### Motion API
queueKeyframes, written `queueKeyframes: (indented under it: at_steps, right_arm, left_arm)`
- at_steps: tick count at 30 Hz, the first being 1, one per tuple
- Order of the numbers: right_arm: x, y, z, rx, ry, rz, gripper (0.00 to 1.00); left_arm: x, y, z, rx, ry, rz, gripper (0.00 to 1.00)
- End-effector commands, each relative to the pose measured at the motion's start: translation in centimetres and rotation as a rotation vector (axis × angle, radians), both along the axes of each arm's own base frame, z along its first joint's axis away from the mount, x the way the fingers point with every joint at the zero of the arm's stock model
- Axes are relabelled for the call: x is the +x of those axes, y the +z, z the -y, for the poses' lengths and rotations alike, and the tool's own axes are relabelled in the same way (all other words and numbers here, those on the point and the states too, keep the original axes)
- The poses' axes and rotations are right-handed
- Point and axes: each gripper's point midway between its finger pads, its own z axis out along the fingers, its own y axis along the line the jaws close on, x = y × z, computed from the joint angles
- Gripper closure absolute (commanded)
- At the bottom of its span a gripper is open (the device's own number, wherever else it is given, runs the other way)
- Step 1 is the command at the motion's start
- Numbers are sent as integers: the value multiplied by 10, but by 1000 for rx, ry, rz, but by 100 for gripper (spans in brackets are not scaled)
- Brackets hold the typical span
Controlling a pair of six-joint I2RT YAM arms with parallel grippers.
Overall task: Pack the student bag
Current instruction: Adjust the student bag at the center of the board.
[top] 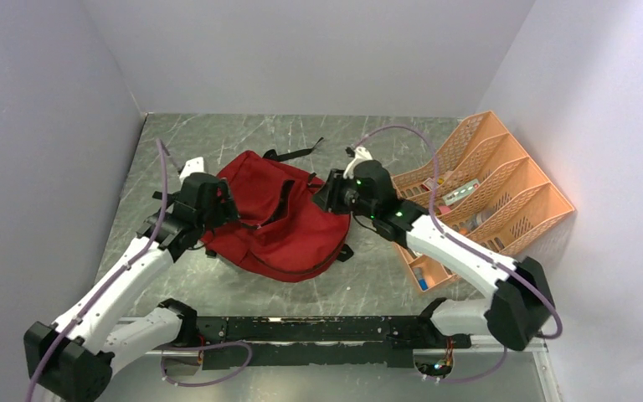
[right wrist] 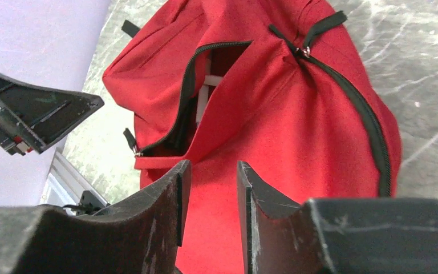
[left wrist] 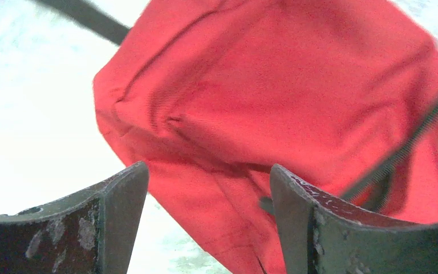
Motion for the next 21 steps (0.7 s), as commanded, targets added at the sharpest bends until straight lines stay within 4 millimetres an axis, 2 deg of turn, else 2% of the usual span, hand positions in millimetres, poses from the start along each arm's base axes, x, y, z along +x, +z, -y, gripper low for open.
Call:
queueKeyframes:
  at_steps: [1, 4, 7, 10, 12, 14, 17, 18, 21]
  right_arm:
    - [13, -8, -25, 10, 17, -12, 63]
    - [18, -41, -25, -49, -20, -57, 63]
    - [21, -76, -3, -139, -123, -108, 65]
    - [14, -106, 22, -221, -199, -146, 66]
    - [6, -122, 38, -263, -245, -171, 68]
    - [-1, -133, 52, -290, -275, -182, 69]
    - [-11, -146, 68, -319, -304, -195, 69]
    - [-14, -150, 73, -328, -316, -202, 69]
    - [-21, -160, 81, -342, -329, -221, 70]
  left_arm:
    - [12, -26, -17, -113, 144, -70, 17]
    - [28, -39, -19, -138, 180, -107, 16]
    - [37, -53, -29, -143, 252, -133, 17]
    - [42, -67, -42, -173, 315, -144, 23]
    - [43, -77, -50, -206, 343, -146, 36]
    - [43, -86, -61, -247, 367, -153, 60]
    - [41, -99, -77, -286, 392, -178, 89]
    - [40, -103, -84, -292, 410, -189, 94]
    - [36, -113, -99, -313, 434, -217, 95]
